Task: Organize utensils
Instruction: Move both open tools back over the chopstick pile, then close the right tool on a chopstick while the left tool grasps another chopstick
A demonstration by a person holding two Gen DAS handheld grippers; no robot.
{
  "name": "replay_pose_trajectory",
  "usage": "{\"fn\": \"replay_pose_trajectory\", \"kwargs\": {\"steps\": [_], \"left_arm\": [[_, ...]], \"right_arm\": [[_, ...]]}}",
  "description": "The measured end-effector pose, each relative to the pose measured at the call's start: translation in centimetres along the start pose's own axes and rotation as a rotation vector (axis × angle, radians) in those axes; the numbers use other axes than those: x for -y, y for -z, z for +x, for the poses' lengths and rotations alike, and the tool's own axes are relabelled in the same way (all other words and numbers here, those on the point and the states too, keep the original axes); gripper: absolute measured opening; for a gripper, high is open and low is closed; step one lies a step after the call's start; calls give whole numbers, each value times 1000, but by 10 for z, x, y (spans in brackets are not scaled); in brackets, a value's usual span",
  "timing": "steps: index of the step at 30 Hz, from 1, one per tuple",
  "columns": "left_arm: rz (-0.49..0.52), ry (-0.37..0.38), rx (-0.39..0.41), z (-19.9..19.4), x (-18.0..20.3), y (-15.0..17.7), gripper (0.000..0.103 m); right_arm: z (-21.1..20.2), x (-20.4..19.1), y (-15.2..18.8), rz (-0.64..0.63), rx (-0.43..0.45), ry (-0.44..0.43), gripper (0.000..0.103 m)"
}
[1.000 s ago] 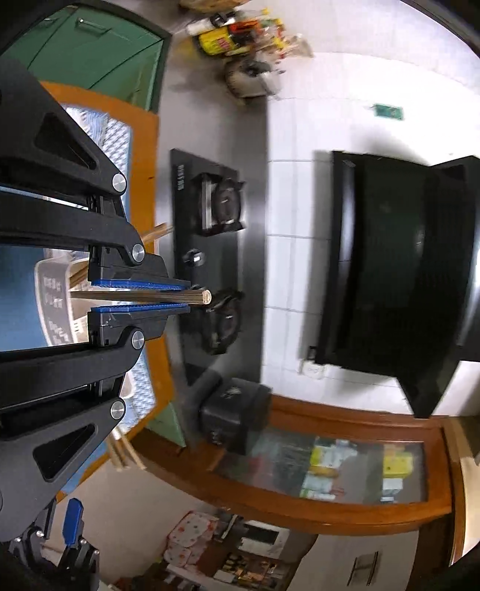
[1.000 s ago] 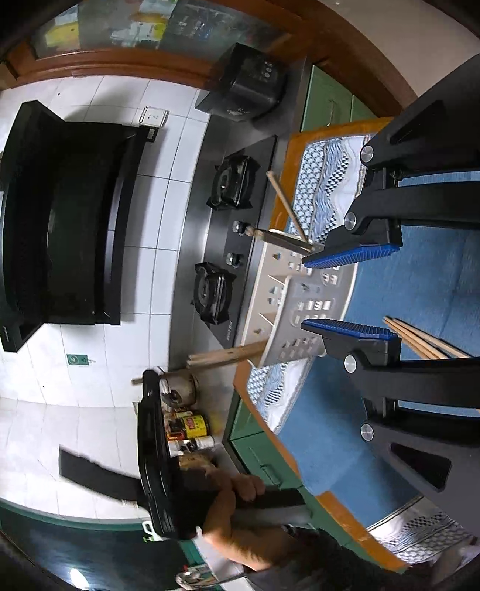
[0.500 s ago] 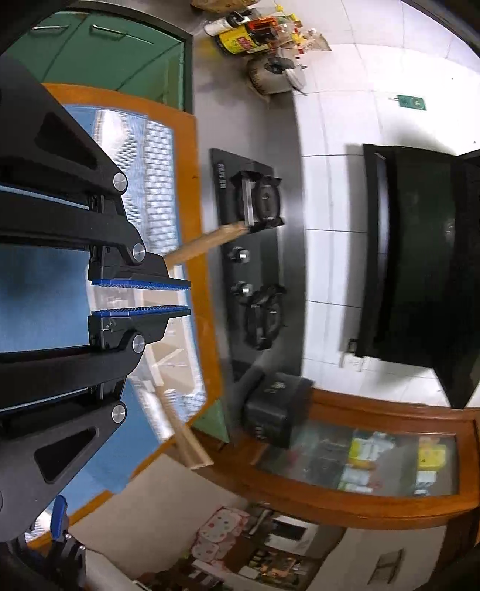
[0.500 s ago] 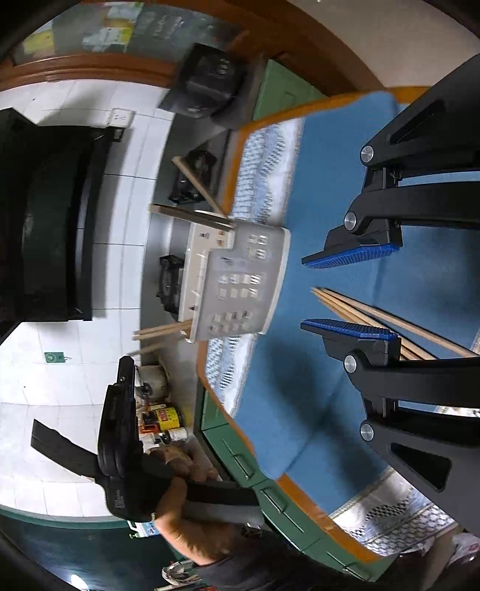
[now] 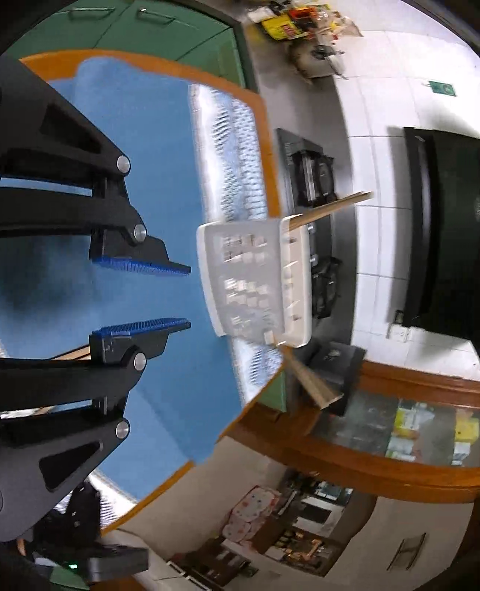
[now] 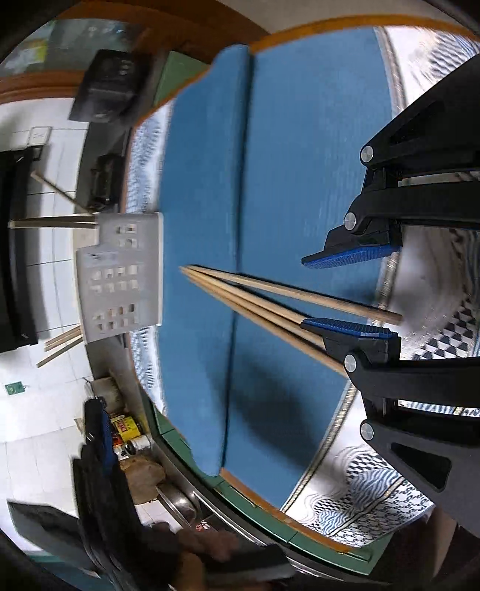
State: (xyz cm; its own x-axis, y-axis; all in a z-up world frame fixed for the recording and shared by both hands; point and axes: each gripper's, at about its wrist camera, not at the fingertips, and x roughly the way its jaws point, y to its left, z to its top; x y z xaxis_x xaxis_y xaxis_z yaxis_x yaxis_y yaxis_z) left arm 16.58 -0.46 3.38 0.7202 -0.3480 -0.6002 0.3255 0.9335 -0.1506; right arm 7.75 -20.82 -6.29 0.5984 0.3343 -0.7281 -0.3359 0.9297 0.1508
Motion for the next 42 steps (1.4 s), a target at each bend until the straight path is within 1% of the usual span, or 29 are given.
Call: {"fn": "replay_pose_trajectory", "kwargs": {"steps": [3, 7, 8, 9, 15, 19, 20, 24, 28, 34, 42], "left_arm": [[10, 18, -39, 1, 10, 26, 18], [40, 22, -102, 4, 24, 57, 18], [42, 27, -116, 5, 27, 63, 15], [42, 36, -137, 8, 30, 71, 10], [30, 70, -212, 18, 42, 104, 10], [42, 96, -256, 25, 55, 118, 10], [39, 102, -264, 27, 58, 121, 10], [40, 114, -291, 33, 65, 128, 10], [40, 99, -318, 41, 70, 133, 10], [43, 56, -355, 53, 72, 140, 11], [61, 3, -341, 55, 80, 141, 11]], "right_arm": [[7, -4, 11, 18, -25, -14, 28], [18, -6, 18, 18, -61, -18, 24], [19, -6, 20, 19, -68, -20, 22], [21, -5, 22, 20, -74, -19, 21], [25, -1, 28, 20, -92, -14, 18], [25, 1, 28, 16, -89, -5, 10], [24, 1, 28, 16, -87, -5, 8], [22, 4, 29, 24, -79, 2, 8], [17, 6, 31, 21, -70, 5, 8], [14, 4, 32, 14, -54, 3, 8], [14, 2, 35, 17, -59, 0, 8]]}}
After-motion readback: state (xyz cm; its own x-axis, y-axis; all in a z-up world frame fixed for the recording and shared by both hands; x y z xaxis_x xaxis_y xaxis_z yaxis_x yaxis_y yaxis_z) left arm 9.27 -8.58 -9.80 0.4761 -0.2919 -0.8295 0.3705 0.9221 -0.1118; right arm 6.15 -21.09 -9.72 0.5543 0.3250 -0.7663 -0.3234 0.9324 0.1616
